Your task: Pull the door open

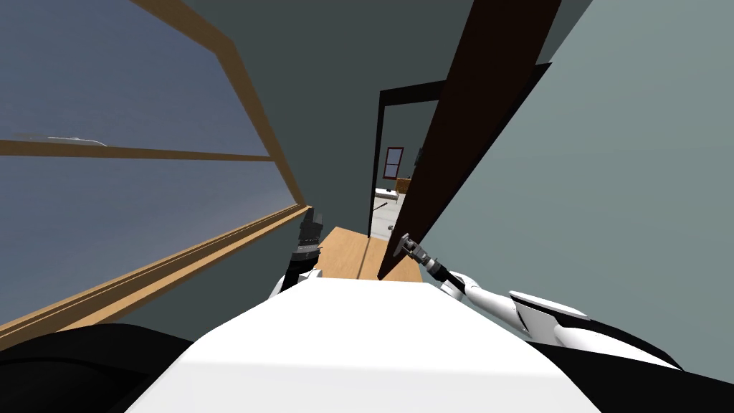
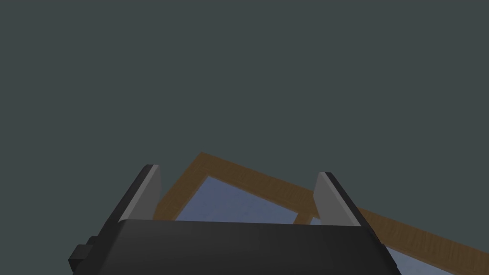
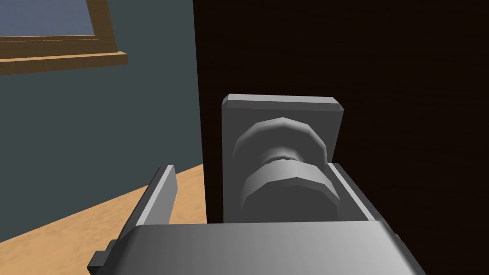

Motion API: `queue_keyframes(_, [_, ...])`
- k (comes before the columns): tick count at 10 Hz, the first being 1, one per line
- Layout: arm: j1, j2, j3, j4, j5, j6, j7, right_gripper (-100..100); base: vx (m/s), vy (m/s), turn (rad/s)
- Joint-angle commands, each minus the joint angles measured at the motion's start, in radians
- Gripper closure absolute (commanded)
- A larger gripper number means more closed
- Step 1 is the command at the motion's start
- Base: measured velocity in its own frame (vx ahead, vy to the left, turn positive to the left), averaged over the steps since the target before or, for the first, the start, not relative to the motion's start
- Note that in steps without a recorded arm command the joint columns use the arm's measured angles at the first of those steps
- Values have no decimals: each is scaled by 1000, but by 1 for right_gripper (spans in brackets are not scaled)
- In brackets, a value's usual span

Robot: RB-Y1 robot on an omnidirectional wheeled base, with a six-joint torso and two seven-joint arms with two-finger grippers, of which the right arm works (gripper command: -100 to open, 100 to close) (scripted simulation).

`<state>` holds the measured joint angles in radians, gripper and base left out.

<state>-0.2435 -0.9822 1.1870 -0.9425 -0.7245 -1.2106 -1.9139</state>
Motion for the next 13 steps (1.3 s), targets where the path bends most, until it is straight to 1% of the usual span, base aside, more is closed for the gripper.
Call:
queue_keyframes(1, [17, 11, 23, 10, 15, -32, -5, 100, 16, 18, -20])
queue_keyframes(5, [40, 0, 48, 39, 34, -111, -17, 100, 33, 16, -23])
queue_keyframes(6, [40, 0, 48, 39, 34, -111, -17, 100, 12, 19, -8])
queue_keyframes(8, [52, -6, 61, 54, 44, -152, -23, 100, 16, 7, -14])
queue_keyframes(9, [52, -6, 61, 54, 44, -152, -23, 100, 21, 7, -15])
queue_keyframes(10, [58, -9, 67, 61, 49, -172, -26, 100, 19, 11, -3])
queue_keyframes(11, [58, -9, 67, 61, 49, -172, -26, 100, 7, 1, -11])
queue_keyframes(13, [70, -16, 79, 76, 58, -211, -31, 100, 23, 2, -11])
